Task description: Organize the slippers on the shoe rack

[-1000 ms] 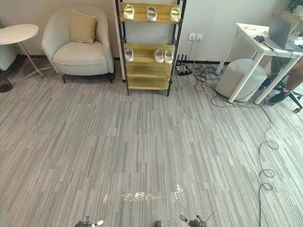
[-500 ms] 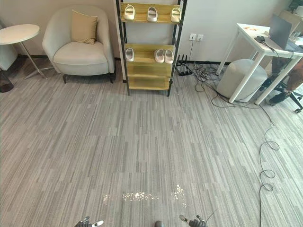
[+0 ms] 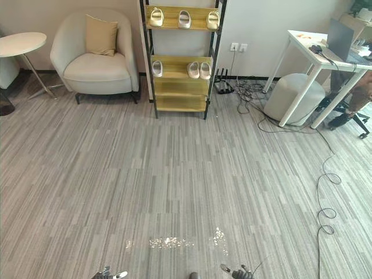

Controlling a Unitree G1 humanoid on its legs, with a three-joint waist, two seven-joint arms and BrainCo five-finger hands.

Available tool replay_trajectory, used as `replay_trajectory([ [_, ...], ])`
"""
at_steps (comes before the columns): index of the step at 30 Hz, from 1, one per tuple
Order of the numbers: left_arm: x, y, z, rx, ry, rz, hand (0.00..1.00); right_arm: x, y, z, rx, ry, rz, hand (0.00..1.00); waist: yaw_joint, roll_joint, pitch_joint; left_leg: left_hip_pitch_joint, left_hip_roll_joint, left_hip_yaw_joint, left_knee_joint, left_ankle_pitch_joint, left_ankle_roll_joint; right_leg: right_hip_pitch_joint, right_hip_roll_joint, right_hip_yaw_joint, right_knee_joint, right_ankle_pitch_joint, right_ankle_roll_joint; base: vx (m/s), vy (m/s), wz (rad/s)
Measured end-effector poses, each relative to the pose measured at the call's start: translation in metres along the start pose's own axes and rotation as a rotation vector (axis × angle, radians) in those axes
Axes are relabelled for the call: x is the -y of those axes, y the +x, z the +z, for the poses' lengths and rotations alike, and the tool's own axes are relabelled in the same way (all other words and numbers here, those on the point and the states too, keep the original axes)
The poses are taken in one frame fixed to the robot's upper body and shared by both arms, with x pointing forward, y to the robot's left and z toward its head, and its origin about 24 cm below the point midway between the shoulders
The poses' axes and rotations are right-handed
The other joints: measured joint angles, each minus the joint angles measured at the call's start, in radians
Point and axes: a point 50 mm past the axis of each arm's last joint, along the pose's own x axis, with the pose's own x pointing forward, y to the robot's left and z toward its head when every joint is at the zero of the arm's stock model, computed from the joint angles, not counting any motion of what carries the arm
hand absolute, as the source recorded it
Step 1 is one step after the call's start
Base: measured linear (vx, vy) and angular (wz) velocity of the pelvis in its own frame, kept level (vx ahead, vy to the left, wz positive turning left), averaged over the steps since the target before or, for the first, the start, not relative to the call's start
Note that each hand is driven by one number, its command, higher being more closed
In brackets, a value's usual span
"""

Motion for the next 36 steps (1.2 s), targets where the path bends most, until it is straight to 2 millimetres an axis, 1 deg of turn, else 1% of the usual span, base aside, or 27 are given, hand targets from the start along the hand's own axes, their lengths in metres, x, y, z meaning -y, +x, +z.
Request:
replay_trajectory([
  [2, -0.007, 0.0, 0.005, 0.02, -0.02, 0.02, 0.0, -0.004, -0.001, -0.002, -0.01, 0.03, 0.007, 0.0, 0.001, -0.016, 0.014, -0.117, 0.017, 0.056, 0.284, 0.018, -0.04, -0.002, -0.001, 0.017, 0.015, -0.012, -0.017, 0.01, -0.067, -0.38],
  [3, -0.007, 0.0, 0.006, 0.026, -0.028, 0.022, 0.0, -0.004, -0.001, -0.003, -0.011, 0.031, 0.006, 0.0, 0.001, -0.017, 0.017, -0.13, 0.022, 0.062, 0.318, 0.03, -0.044, -0.001, -0.002, 0.022, 0.023, -0.017, -0.019, 0.03, -0.116, -0.44],
  [5, -0.003, 0.0, 0.008, 0.045, -0.071, 0.023, 0.0, 0.0, -0.001, -0.003, -0.01, 0.055, -0.009, 0.0, 0.005, -0.01, 0.04, -0.228, 0.04, 0.072, 0.558, 0.124, -0.008, 0.006, -0.016, 0.073, 0.093, -0.069, -0.039, 0.11, -0.132, -0.47],
  [6, 0.0, 0.0, 0.009, 0.048, -0.083, 0.02, 0.0, 0.003, -0.001, -0.004, -0.011, 0.062, -0.02, 0.0, 0.005, 0.003, 0.044, -0.255, 0.038, 0.077, 0.594, 0.09, 0.016, 0.011, -0.02, 0.083, 0.094, -0.075, -0.045, 0.14, -0.113, -0.38],
  [7, 0.003, 0.0, 0.012, 0.056, -0.088, 0.013, 0.0, 0.006, 0.0, -0.003, -0.01, 0.064, -0.03, 0.0, 0.005, 0.013, 0.05, -0.287, 0.022, 0.089, 0.578, 0.038, 0.046, 0.012, -0.031, 0.101, 0.092, -0.079, -0.051, 0.12, -0.075, -0.32],
  [8, 0.004, 0.0, 0.012, 0.056, -0.089, 0.012, 0.0, 0.006, 0.0, -0.001, -0.008, 0.062, -0.031, 0.0, 0.005, 0.015, 0.052, -0.306, -0.001, 0.092, 0.528, 0.023, 0.049, 0.012, -0.042, 0.111, 0.085, -0.08, -0.05, 0.11, -0.031, -0.26],
  [9, 0.004, 0.0, 0.012, 0.056, -0.089, 0.012, 0.0, 0.006, 0.0, -0.001, -0.007, 0.062, -0.031, 0.0, 0.006, 0.015, 0.052, -0.312, -0.013, 0.09, 0.495, 0.021, 0.051, 0.011, -0.046, 0.115, 0.084, -0.081, -0.049, 0.15, 0.015, -0.23],
  [11, 0.005, 0.001, 0.013, 0.06, -0.088, 0.011, 0.0, 0.004, 0.002, 0.008, 0.01, 0.063, -0.024, 0.0, 0.009, 0.014, 0.052, -0.336, -0.091, 0.062, 0.211, 0.048, 0.043, -0.006, -0.062, 0.135, 0.086, -0.108, -0.036, 0.23, 0.08, -0.25],
  [12, 0.005, 0.0, 0.013, 0.06, -0.088, 0.011, 0.0, 0.003, 0.002, 0.009, 0.012, 0.063, -0.024, 0.0, 0.009, 0.014, 0.052, -0.335, -0.096, 0.057, 0.186, 0.054, 0.041, -0.007, -0.062, 0.136, 0.086, -0.111, -0.032, 0.32, 0.155, -0.28],
  [13, 0.007, 0.0, 0.013, 0.06, -0.085, 0.005, 0.0, 0.003, 0.003, 0.014, 0.025, 0.062, -0.024, 0.0, 0.011, 0.02, 0.049, -0.345, -0.118, 0.027, 0.095, 0.093, 0.063, -0.02, -0.052, 0.151, 0.109, -0.147, -0.019, 0.37, 0.175, -0.38],
  [14, 0.007, 0.0, 0.013, 0.058, -0.083, 0.004, 0.0, 0.002, 0.003, 0.016, 0.03, 0.064, -0.022, 0.0, 0.017, 0.019, 0.046, -0.354, -0.127, 0.005, 0.113, 0.097, 0.113, -0.042, -0.044, 0.161, 0.18, -0.208, -0.006, 0.33, 0.149, -0.43],
  [15, 0.006, 0.0, 0.012, 0.057, -0.083, 0.005, 0.0, 0.002, 0.003, 0.016, 0.03, 0.065, -0.021, 0.0, 0.02, 0.017, 0.043, -0.351, -0.128, 0.009, 0.122, 0.091, 0.124, -0.049, -0.044, 0.162, 0.207, -0.231, 0.001, 0.43, 0.15, -0.64],
  [16, 0.002, 0.0, 0.008, 0.046, -0.083, 0.016, 0.0, 0.001, 0.002, 0.008, 0.013, 0.068, -0.02, 0.0, 0.038, -0.002, 0.034, -0.314, -0.135, 0.044, 0.14, 0.069, 0.13, -0.087, -0.056, 0.165, 0.38, -0.317, 0.058, 0.28, 0.084, -0.56],
  [17, -0.002, 0.0, 0.009, 0.047, -0.078, 0.024, 0.0, -0.001, 0.001, 0.007, 0.011, 0.069, -0.016, 0.0, 0.042, -0.022, 0.029, -0.307, -0.144, 0.054, 0.147, 0.05, 0.128, -0.117, -0.067, 0.162, 0.462, -0.334, 0.087, 0.56, 0.157, -0.6],
  [18, -0.009, 0.001, 0.008, 0.039, -0.057, 0.038, 0.0, -0.011, 0.001, 0.011, 0.021, 0.083, 0.012, 0.0, 0.034, -0.052, 0.023, -0.265, -0.159, 0.064, 0.158, 0.013, 0.15, -0.237, -0.102, 0.124, 0.764, -0.302, 0.172, 0.5, 0.123, -0.18],
  [19, -0.013, 0.001, 0.008, 0.033, -0.037, 0.044, 0.0, -0.013, 0.001, 0.012, 0.024, 0.098, 0.015, 0.0, 0.019, -0.064, 0.027, -0.21, -0.164, 0.068, 0.157, -0.013, 0.157, -0.298, -0.131, 0.088, 0.946, -0.255, 0.187, 0.74, 0.164, -0.05],
  [22, -0.012, 0.002, 0.012, 0.036, -0.035, 0.041, 0.0, -0.01, 0.001, 0.011, 0.023, 0.102, 0.009, 0.0, 0.014, -0.058, 0.028, -0.019, -0.148, 0.065, 0.072, -0.046, 0.169, -0.341, -0.209, -0.084, 1.047, -0.301, 0.08, 0.58, 0.084, -0.05],
  [23, -0.01, 0.002, 0.014, 0.041, -0.036, 0.038, 0.0, -0.009, 0.001, 0.012, 0.028, 0.1, 0.008, 0.0, 0.012, -0.052, 0.029, 0.002, -0.141, 0.064, 0.056, -0.046, 0.169, -0.347, -0.212, -0.109, 1.03, -0.307, 0.069, 0.67, 0.026, 0.02],
  [25, -0.004, 0.004, 0.029, 0.083, -0.024, 0.018, 0.0, -0.006, 0.002, 0.021, 0.065, 0.097, 0.002, 0.0, 0.008, -0.027, 0.033, 0.063, -0.098, 0.061, -0.002, -0.046, 0.169, -0.422, -0.195, -0.22, 0.849, -0.31, 0.035, 0.52, -0.042, 0.11],
  [27, 0.001, 0.006, 0.04, 0.111, -0.022, 0.005, 0.0, -0.006, 0.003, 0.029, 0.088, 0.091, 0.005, 0.0, 0.003, -0.019, 0.04, 0.081, -0.075, 0.057, -0.011, -0.046, 0.169, -0.477, -0.156, -0.222, 0.655, -0.244, 0.006, 0.48, -0.124, 0.17],
  [28, 0.007, 0.006, 0.044, 0.121, -0.027, -0.009, 0.0, -0.008, 0.003, 0.029, 0.089, 0.064, 0.015, 0.0, -0.002, -0.025, 0.043, 0.118, -0.07, 0.044, -0.019, -0.047, 0.166, -0.463, -0.109, -0.162, 0.375, -0.07, 0.012, 0.55, -0.213, 0.39],
  [29, 0.007, 0.006, 0.045, 0.128, -0.028, -0.011, 0.0, -0.011, 0.002, 0.022, 0.071, 0.058, 0.022, 0.0, -0.005, -0.045, 0.039, 0.138, -0.086, 0.016, -0.015, -0.06, 0.144, -0.443, -0.112, -0.116, 0.281, 0.052, 0.002, 0.56, -0.249, 0.45],
  [30, 0.007, 0.006, 0.045, 0.129, -0.029, -0.011, 0.0, -0.012, 0.001, 0.019, 0.063, 0.059, 0.024, 0.0, -0.008, -0.049, 0.038, 0.147, -0.089, 0.006, -0.013, -0.068, 0.132, -0.437, -0.118, -0.107, 0.285, 0.114, -0.017, 0.6, -0.269, 0.39],
  [31, 0.029, 0.005, 0.045, 0.126, -0.079, -0.056, 0.0, 0.002, 0.003, 0.023, 0.065, 0.048, -0.007, 0.0, -0.01, 0.021, 0.039, 0.162, -0.03, -0.021, 0.024, -0.083, 0.094, -0.435, -0.083, -0.136, 0.362, 0.087, -0.058, 0.68, -0.303, 0.38],
  [33, 0.042, 0.004, 0.048, 0.137, -0.129, -0.079, 0.0, 0.004, 0.004, 0.028, 0.083, 0.052, -0.013, 0.0, -0.013, 0.042, 0.038, 0.116, -0.008, -0.044, 0.129, -0.058, 0.061, -0.412, -0.07, -0.164, 0.365, 0.025, -0.068, 0.58, -0.26, 0.45],
  [35, 0.04, 0.004, 0.058, 0.167, -0.198, -0.063, 0.0, 0.004, 0.003, 0.029, 0.097, 0.046, -0.015, 0.0, -0.014, 0.047, 0.068, -0.055, 0.069, -0.043, 0.568, 0.061, 0.002, -0.269, -0.039, -0.211, 0.309, -0.049, -0.075, 0.45, -0.225, 0.65],
  [36, 0.039, 0.004, 0.058, 0.172, -0.202, -0.06, 0.0, 0.004, 0.003, 0.028, 0.097, 0.045, -0.015, 0.0, -0.011, 0.044, 0.071, -0.075, 0.086, -0.034, 0.622, 0.056, 0.003, -0.244, -0.036, -0.217, 0.302, -0.058, -0.076, 0.38, -0.181, 0.44],
])
